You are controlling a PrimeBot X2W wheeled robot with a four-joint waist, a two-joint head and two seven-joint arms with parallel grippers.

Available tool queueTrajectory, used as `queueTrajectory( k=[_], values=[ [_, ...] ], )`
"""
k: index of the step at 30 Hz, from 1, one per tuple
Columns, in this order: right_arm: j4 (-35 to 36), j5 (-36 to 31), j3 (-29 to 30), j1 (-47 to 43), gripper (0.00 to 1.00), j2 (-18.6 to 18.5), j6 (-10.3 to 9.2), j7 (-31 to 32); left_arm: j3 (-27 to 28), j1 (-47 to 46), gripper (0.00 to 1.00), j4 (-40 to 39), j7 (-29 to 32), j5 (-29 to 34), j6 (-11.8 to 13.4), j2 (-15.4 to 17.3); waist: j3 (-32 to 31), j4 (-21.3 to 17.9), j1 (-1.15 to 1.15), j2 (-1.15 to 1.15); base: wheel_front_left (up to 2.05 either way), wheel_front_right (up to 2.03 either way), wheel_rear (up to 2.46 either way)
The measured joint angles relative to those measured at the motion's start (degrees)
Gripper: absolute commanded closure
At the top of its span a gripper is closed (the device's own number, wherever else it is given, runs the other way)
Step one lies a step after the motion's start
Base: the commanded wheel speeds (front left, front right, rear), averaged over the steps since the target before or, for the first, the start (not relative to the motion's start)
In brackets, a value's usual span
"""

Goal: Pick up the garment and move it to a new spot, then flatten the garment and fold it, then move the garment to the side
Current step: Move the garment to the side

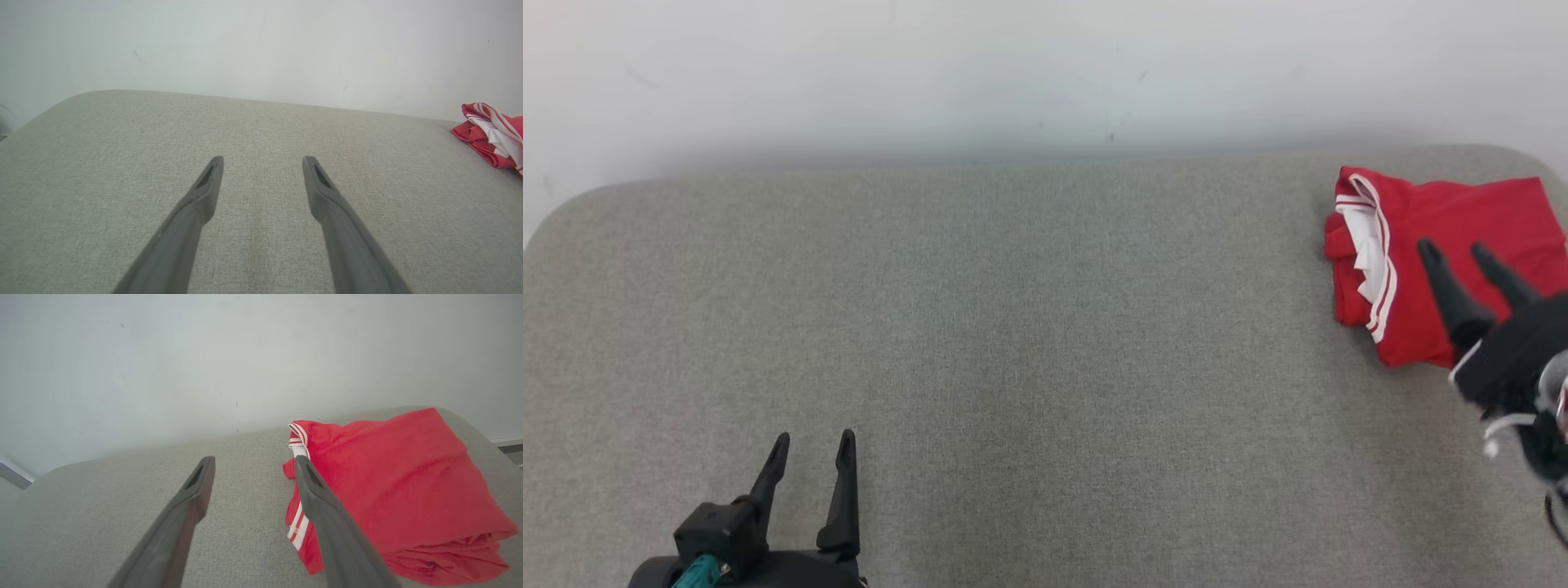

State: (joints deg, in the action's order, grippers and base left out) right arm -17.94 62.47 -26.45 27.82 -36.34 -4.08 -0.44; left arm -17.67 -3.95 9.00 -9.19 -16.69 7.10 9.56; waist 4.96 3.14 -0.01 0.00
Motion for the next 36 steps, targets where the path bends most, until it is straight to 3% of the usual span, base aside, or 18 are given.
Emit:
queueTrajectory(
  k=[12, 22, 36],
  values=[
    [8.78, -6.24, -0.2, -11.06, 0.0, 1.29, -2.31, -12.16, 1.66, 3.54, 0.0, -1.1, 0.01, 0.29, 0.0, 0.63, -3.55, 0.15, 0.0, 0.0, 0.0, 0.0, 0.0],
    [10.34, -10.8, -0.19, -16.95, 0.0, 3.08, -3.0, -13.26, 4.68, 6.78, 0.0, -2.24, 0.16, 0.8, 0.01, 0.67, -5.7, -0.24, 0.0, 0.0, 0.0, 0.0, 0.0],
    [10.39, -17.95, 9.4, -25.04, 0.0, 8.26, -3.05, -13.8, 8.13, 9.64, 0.0, -5.09, 0.43, 2.21, 0.01, -1.55, -6.27, -2.49, 0.01, 0.0, 0.0, 0.0, 0.0]
  ],
)
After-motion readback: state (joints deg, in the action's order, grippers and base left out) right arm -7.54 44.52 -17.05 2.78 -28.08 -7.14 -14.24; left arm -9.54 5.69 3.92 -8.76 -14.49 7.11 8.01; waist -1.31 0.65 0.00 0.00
